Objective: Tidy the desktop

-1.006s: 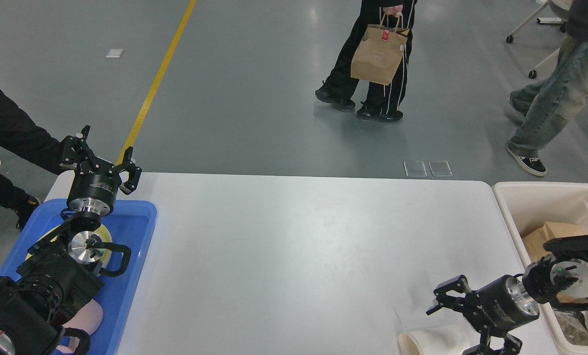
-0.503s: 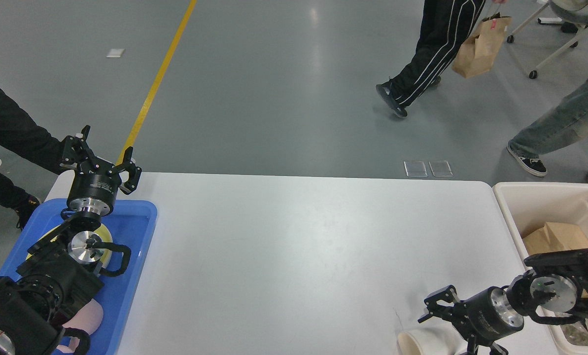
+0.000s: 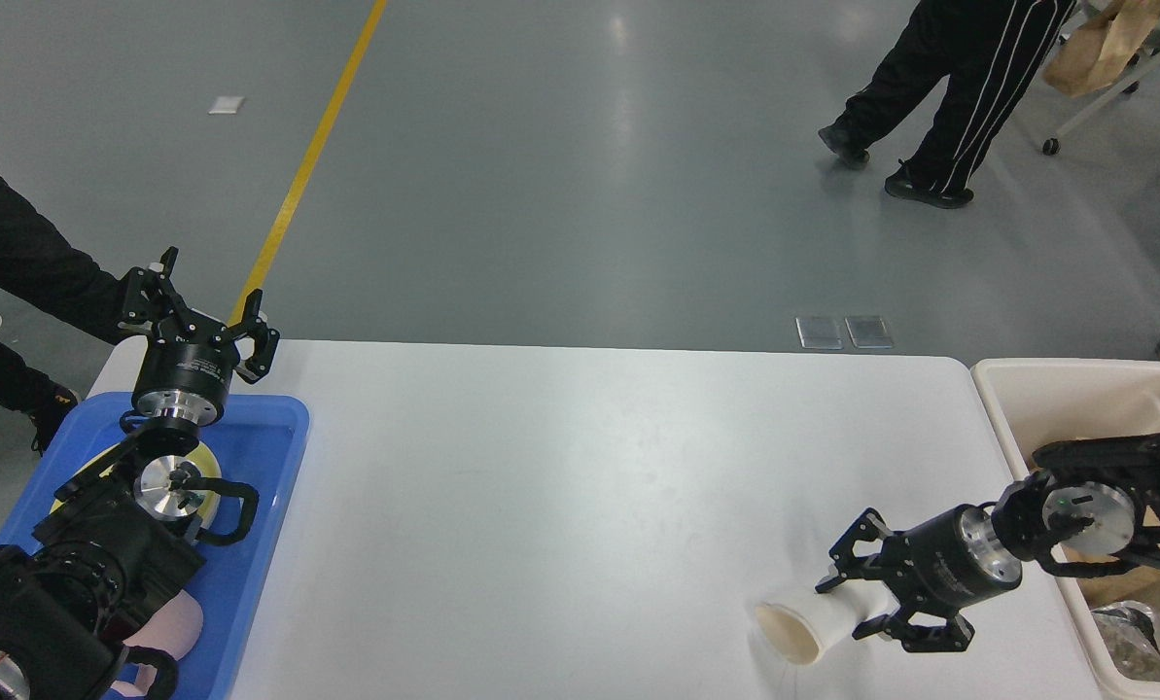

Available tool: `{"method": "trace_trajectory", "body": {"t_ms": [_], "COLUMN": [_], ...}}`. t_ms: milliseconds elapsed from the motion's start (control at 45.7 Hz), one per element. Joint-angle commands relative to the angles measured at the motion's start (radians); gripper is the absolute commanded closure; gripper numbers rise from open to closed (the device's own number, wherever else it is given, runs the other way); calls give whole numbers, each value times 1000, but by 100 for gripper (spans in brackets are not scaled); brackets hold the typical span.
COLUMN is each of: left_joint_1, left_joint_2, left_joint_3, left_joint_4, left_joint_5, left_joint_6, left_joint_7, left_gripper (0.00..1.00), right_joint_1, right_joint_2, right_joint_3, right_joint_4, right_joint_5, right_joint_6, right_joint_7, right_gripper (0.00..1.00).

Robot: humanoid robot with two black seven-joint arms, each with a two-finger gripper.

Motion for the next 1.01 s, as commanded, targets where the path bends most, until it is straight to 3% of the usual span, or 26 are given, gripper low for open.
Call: {"method": "trace_trajectory", "body": {"t_ms": [0, 219, 350, 459, 569, 722, 875, 984], "left_joint_1": [0, 0, 0, 0, 0, 0, 0, 0], "left_joint_2": [0, 0, 0, 0, 0, 0, 0, 0], "left_joint_3": [0, 1, 0, 0, 0, 1, 0, 0], "left_joint_4": [0, 0, 0, 0, 0, 0, 0, 0], "left_joint_5": [0, 0, 0, 0, 0, 0, 0, 0], "left_joint_6": [0, 0, 0, 0, 0, 0, 0, 0], "left_joint_7": [0, 0, 0, 0, 0, 0, 0, 0], "left_gripper": [4, 4, 4, 4, 4, 4, 4, 4], "right_joint_1": [113, 553, 731, 767, 723, 496, 258, 72], "right_joint_2": [-35, -124, -141, -152, -154, -160, -204, -206], "right_joint_3": [-16, -143, -191, -192, -209, -222, -189, -122], "right_joint_4": [38, 52, 38, 15, -54, -248, -448, -520], "right_joint_5": [-5, -17, -23, -63, -86, -88, -84, -75], "right_joint_6": [9, 191, 214, 204, 170, 44, -135, -322], "right_joint_7": [-1, -3, -3, -3, -3, -3, 2, 3], "right_gripper": [100, 100, 100, 100, 100, 100, 100, 100]}}
